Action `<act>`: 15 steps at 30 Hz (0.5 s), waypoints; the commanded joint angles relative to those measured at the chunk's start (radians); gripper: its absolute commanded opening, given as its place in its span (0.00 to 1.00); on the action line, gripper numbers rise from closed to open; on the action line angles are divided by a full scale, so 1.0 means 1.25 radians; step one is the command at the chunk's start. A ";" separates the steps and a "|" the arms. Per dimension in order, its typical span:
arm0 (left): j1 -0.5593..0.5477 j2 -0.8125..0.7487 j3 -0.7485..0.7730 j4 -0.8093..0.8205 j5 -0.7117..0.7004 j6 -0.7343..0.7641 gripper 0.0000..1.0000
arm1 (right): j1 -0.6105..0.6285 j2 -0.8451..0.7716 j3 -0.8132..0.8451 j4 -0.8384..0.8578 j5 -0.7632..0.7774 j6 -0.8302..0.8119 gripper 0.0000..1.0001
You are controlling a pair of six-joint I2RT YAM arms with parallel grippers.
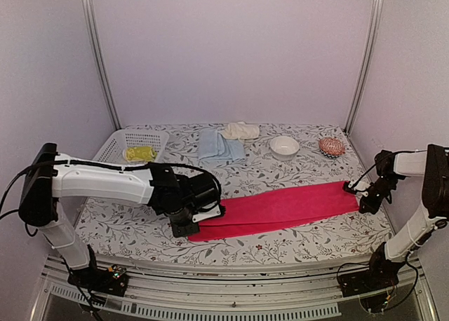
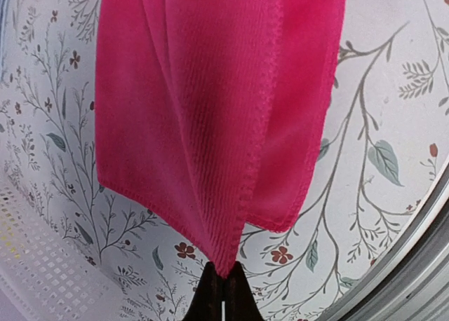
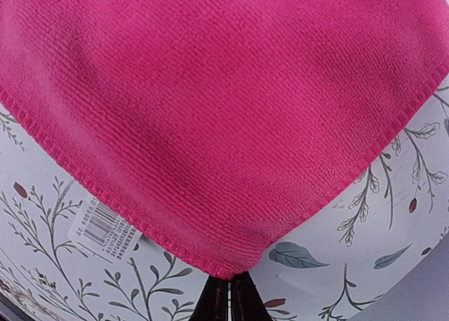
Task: Roll the towels
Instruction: Adjust the towel at the center of the board.
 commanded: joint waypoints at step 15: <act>-0.040 0.085 -0.066 0.036 -0.028 0.025 0.00 | -0.002 -0.042 -0.004 -0.122 -0.004 -0.109 0.04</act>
